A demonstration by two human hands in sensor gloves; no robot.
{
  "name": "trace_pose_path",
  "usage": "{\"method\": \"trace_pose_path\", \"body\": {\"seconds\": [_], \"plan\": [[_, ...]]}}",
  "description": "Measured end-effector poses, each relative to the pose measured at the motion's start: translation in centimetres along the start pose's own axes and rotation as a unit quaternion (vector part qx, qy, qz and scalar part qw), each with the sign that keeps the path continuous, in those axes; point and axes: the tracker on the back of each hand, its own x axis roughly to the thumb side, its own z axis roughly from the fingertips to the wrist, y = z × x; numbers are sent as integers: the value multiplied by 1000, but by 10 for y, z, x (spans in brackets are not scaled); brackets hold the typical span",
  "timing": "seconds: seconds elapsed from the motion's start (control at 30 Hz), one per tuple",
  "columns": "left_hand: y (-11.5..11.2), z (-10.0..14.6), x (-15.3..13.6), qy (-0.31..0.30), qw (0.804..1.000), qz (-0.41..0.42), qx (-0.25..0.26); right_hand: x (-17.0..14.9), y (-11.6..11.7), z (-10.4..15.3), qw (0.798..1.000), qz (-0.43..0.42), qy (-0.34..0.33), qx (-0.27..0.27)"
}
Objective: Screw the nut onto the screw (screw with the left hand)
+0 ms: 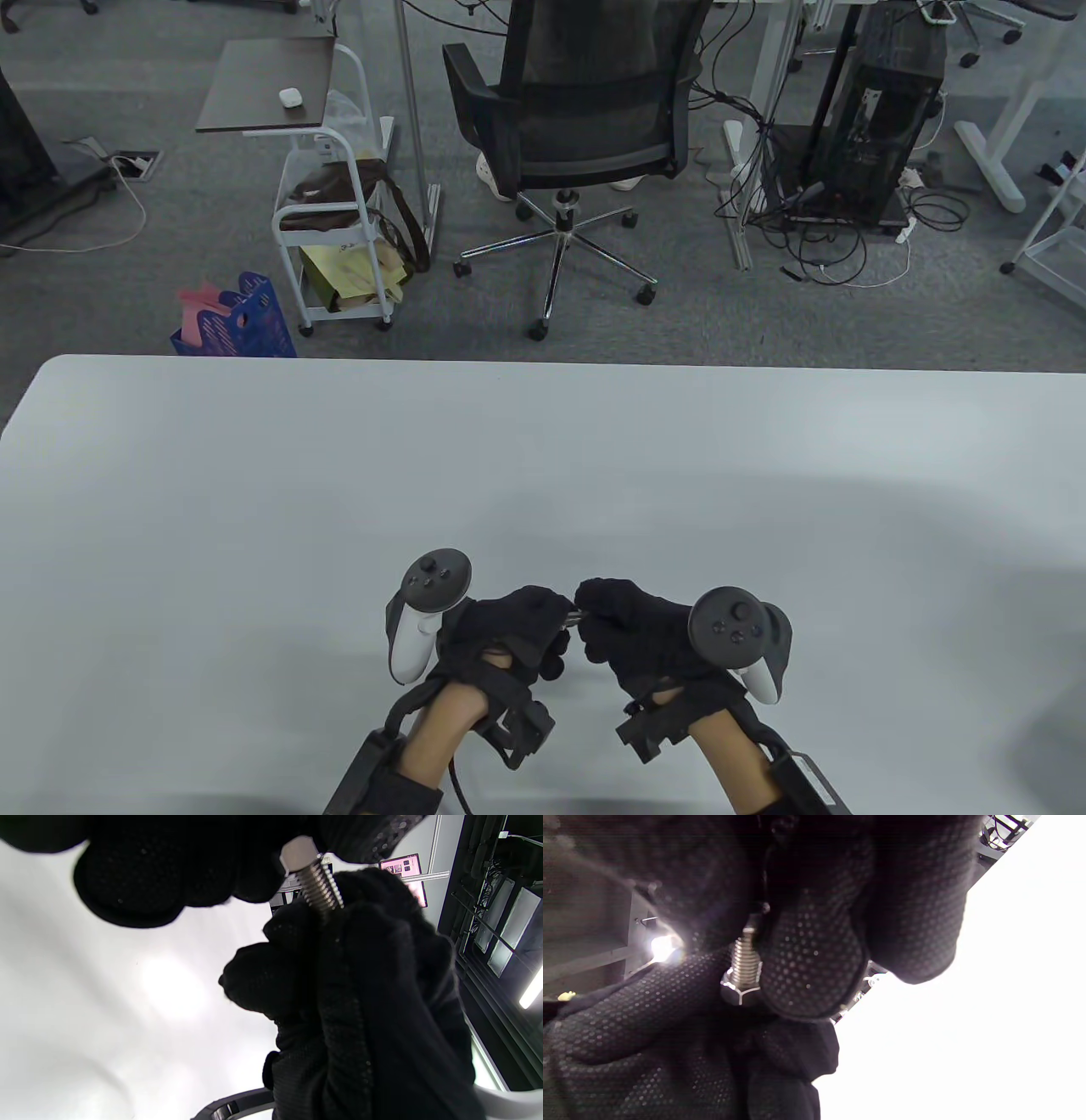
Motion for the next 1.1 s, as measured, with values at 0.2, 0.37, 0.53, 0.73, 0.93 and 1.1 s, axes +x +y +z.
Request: {"method": "trace_pose_path", "body": {"seconds": [0.2, 0.37, 0.53, 0.73, 0.93, 1.1], "plan": [[3, 2, -4, 25, 999, 7, 17, 0, 1, 1, 1000, 1, -2, 4], [2, -3, -3, 4, 998, 38, -52, -1, -1, 1, 1000, -12, 1, 0], [6, 2, -4, 8, 999, 50, -7, 0, -7, 1, 999, -39, 2, -21], [3, 1, 1, -13, 999, 41, -14, 1, -5, 2, 999, -32, 3, -19], [0, 3, 5, -22, 999, 26, -31, 8, -5, 3, 999, 27, -19, -22], [3, 6, 2, -15, 1000, 26, -6, 10, -6, 4, 999, 27, -25, -36]]}}
